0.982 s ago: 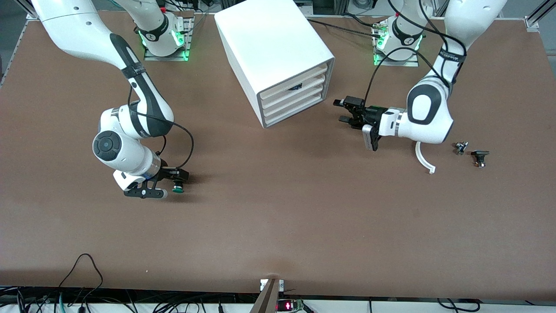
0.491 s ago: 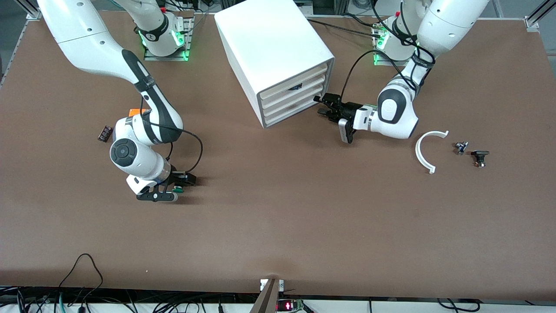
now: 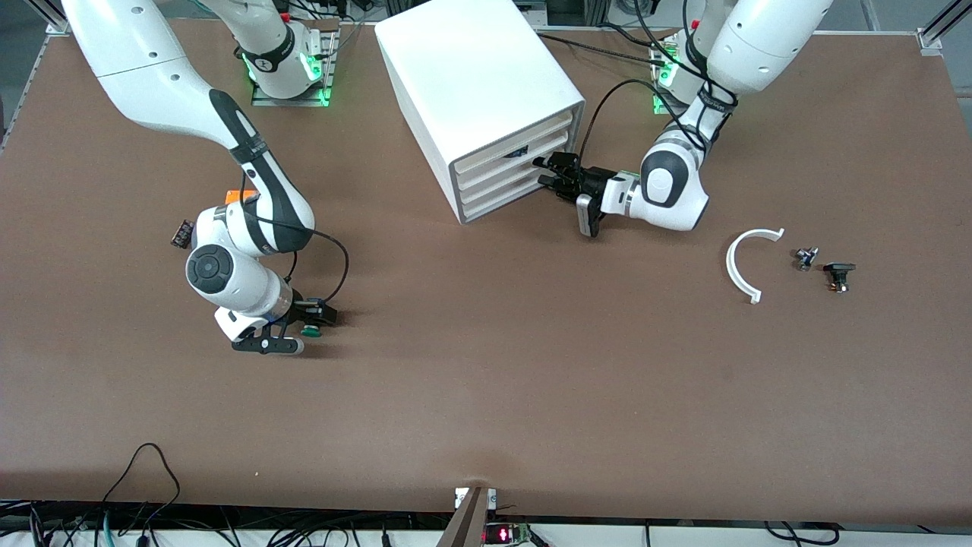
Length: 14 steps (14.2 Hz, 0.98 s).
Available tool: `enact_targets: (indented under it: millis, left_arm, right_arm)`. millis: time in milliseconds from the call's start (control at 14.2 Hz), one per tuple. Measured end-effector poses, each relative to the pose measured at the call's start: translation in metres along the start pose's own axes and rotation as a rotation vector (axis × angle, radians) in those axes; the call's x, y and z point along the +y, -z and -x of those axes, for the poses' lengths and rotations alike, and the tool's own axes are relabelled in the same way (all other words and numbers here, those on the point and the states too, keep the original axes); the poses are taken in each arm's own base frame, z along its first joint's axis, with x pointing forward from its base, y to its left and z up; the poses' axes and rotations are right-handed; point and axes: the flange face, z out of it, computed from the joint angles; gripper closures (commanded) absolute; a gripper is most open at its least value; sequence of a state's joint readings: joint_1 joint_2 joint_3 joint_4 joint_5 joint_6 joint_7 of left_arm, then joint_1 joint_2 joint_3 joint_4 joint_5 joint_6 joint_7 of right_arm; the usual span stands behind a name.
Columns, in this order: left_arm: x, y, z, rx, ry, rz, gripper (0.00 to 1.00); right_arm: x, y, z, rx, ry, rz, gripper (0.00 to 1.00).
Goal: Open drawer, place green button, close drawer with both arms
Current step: 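Hook the left gripper onto the cabinet's lowest drawer front, then pull the drawer open with the left gripper while the right gripper lifts the button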
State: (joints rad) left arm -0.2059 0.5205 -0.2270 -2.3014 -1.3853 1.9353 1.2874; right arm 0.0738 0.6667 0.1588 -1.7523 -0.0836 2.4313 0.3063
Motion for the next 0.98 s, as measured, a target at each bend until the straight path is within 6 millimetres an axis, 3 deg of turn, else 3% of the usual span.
enact_targets:
  millis: [70, 140, 281, 351, 702, 982]
  left_arm:
    - [-0.004, -0.003, 0.002, 0.000, -0.006, 0.005, 0.95]
    - [-0.005, -0.005, 0.004, 0.000, -0.009, 0.009, 1.00]
    - [-0.003, -0.007, 0.003, -0.002, -0.016, 0.024, 1.00]
    - [0.000, -0.007, 0.002, -0.003, -0.021, 0.031, 1.00]
    - [-0.001, -0.002, -0.002, 0.008, -0.029, 0.026, 1.00]
    - [-0.003, 0.039, -0.028, 0.021, -0.064, -0.020, 1.00]
  right_arm:
    - [0.000, 0.000, 0.000, 0.000, 0.000, 0.000, 0.35]
    - [0.000, -0.001, 0.000, -0.001, 0.000, 0.000, 0.46]
    - [0.000, -0.003, 0.000, -0.004, -0.001, 0.000, 0.91]
    - [0.001, -0.004, 0.001, -0.006, -0.001, 0.001, 1.00]
    - [0.001, -0.004, 0.000, -0.004, 0.000, 0.000, 1.00]
    - [0.006, 0.013, -0.013, -0.014, -0.014, 0.002, 1.00]
